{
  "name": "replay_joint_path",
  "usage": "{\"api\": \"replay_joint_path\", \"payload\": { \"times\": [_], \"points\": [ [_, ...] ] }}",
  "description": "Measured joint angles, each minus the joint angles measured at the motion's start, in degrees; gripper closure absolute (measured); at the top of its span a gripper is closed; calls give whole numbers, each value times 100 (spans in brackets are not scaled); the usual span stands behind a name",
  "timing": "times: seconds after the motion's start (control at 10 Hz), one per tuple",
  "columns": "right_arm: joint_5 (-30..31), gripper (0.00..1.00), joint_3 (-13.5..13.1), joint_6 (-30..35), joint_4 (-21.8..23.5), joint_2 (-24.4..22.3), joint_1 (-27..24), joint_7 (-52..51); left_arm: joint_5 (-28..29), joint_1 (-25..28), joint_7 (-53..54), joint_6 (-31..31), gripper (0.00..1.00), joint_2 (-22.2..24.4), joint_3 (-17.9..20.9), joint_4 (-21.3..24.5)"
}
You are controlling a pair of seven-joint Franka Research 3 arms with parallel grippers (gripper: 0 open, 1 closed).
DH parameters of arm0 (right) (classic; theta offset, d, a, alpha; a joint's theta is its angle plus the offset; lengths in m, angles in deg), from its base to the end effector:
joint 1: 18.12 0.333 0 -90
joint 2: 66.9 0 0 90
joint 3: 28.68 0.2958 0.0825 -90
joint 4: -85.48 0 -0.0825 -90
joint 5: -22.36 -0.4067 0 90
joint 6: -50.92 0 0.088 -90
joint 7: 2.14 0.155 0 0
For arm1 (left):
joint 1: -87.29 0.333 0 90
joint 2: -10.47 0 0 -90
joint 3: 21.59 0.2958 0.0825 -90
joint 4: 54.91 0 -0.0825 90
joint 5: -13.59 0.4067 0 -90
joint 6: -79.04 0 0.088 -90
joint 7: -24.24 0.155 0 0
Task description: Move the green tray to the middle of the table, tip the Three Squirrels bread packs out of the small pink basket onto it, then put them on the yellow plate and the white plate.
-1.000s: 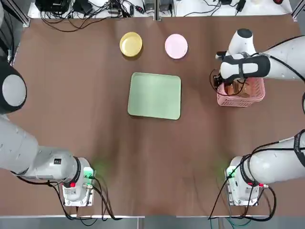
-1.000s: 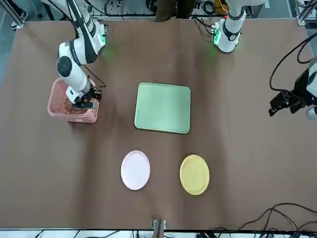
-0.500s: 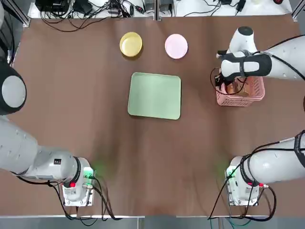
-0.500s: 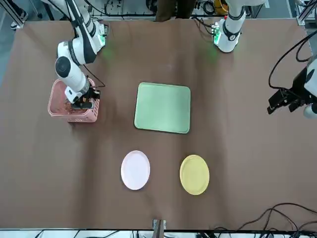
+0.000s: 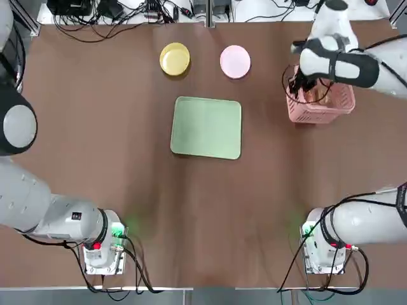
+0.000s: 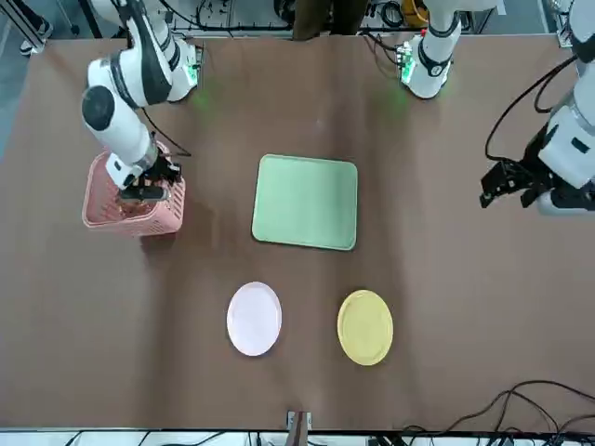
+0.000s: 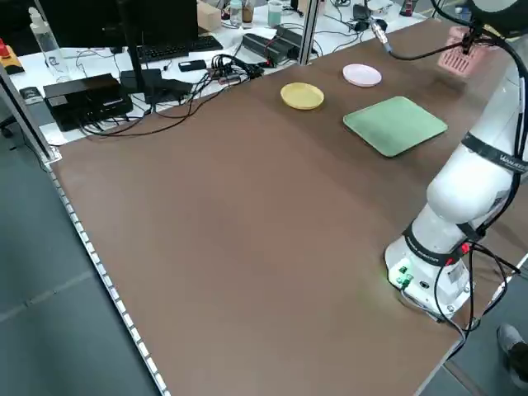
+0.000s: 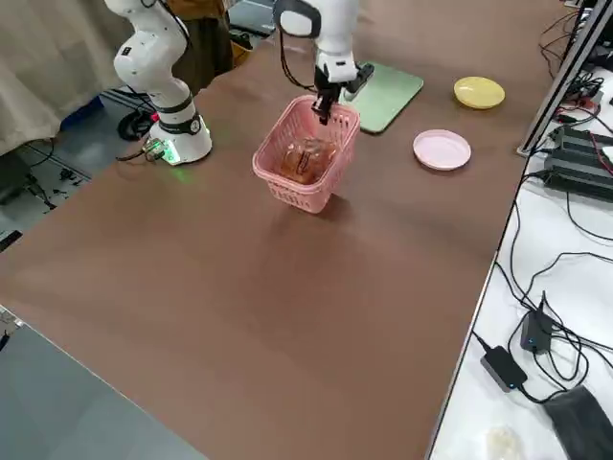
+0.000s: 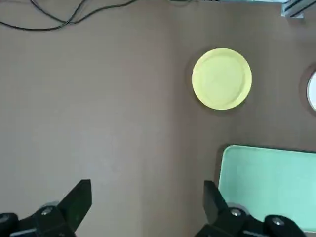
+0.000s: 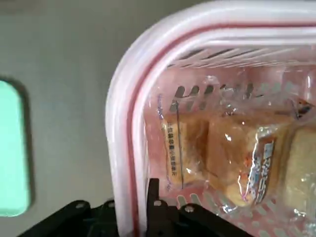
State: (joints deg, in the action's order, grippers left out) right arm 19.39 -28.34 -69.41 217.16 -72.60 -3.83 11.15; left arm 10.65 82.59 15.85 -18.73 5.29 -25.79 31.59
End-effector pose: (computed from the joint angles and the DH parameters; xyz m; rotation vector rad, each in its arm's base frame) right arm 0.4852 0.1314 0.3005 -3.1194 0.0079 0.1655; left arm 0.6134 -0.1018 0.5463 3.0649 -0.0062 0.1482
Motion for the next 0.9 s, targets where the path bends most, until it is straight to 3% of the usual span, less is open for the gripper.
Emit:
{"api": "replay_joint_path", "payload": {
  "times": [0.2,0.5,0.6,0.8,0.9],
  "points": [
    [-613,93,11,730,-833,-33,171,77,0,-6,-8,37,0,-4,-154,2],
    [-1348,93,139,726,-1286,-31,671,413,0,-2,-8,51,0,-98,-163,13],
    [-1719,93,510,519,-1334,-21,556,432,0,4,-8,51,0,-116,-160,13],
    [-2229,93,1793,-104,-1349,85,-128,479,0,10,-8,51,0,-118,-156,13],
    [-2430,93,2255,-457,-1346,234,-295,514,0,10,-8,51,0,-118,-156,13]
  ]
}}
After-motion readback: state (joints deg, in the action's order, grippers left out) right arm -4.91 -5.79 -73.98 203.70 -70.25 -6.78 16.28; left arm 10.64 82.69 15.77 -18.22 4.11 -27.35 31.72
